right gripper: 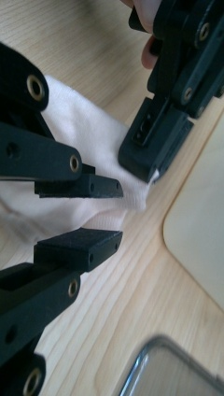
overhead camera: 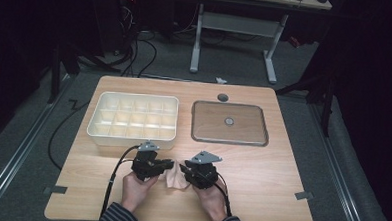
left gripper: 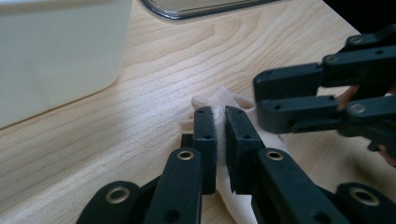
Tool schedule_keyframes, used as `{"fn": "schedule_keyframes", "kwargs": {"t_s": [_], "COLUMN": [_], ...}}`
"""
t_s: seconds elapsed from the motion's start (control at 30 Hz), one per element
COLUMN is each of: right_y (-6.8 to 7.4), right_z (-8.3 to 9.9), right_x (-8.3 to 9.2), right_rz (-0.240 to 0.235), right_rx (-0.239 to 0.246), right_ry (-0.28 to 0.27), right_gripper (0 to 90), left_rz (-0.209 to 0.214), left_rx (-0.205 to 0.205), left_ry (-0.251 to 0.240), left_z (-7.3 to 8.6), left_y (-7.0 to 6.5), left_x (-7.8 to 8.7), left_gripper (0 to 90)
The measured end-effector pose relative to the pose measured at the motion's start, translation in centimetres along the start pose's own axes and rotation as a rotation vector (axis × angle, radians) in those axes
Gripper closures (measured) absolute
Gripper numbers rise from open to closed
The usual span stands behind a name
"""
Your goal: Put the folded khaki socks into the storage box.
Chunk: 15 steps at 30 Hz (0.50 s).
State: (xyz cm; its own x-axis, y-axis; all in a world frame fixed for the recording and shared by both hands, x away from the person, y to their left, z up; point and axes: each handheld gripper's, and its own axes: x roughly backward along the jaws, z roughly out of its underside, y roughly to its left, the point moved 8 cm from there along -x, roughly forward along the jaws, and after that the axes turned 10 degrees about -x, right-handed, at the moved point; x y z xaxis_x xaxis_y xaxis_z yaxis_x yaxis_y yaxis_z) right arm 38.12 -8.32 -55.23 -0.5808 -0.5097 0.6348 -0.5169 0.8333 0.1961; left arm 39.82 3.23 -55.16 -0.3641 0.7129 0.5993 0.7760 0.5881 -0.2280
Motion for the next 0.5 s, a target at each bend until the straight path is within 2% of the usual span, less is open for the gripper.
{"fn": "schedule_keyframes", "kwargs": {"t_s": [0.23,0.4,0.5], "right_y": [-1.1,-1.1,-1.0], "right_z": [1.0,1.6,2.0], "right_x": [-0.3,-1.2,-1.7], "right_rz": [0.018,0.03,0.019], "right_rx": [-0.051,-0.066,-0.053], "right_ry": [0.027,0.064,0.08], "right_gripper": [60.1,60.1,64.6], "left_rz": [-0.001,-0.002,-0.001], "left_rx": [0.005,0.004,-0.001], "left_ry": [-0.007,-0.009,-0.009], "left_z": [-0.1,-0.2,-0.3], "left_y": [-0.1,-0.2,-0.2], "left_x": [0.0,0.1,0.1], "left_gripper": [84.1,84.1,84.1]}}
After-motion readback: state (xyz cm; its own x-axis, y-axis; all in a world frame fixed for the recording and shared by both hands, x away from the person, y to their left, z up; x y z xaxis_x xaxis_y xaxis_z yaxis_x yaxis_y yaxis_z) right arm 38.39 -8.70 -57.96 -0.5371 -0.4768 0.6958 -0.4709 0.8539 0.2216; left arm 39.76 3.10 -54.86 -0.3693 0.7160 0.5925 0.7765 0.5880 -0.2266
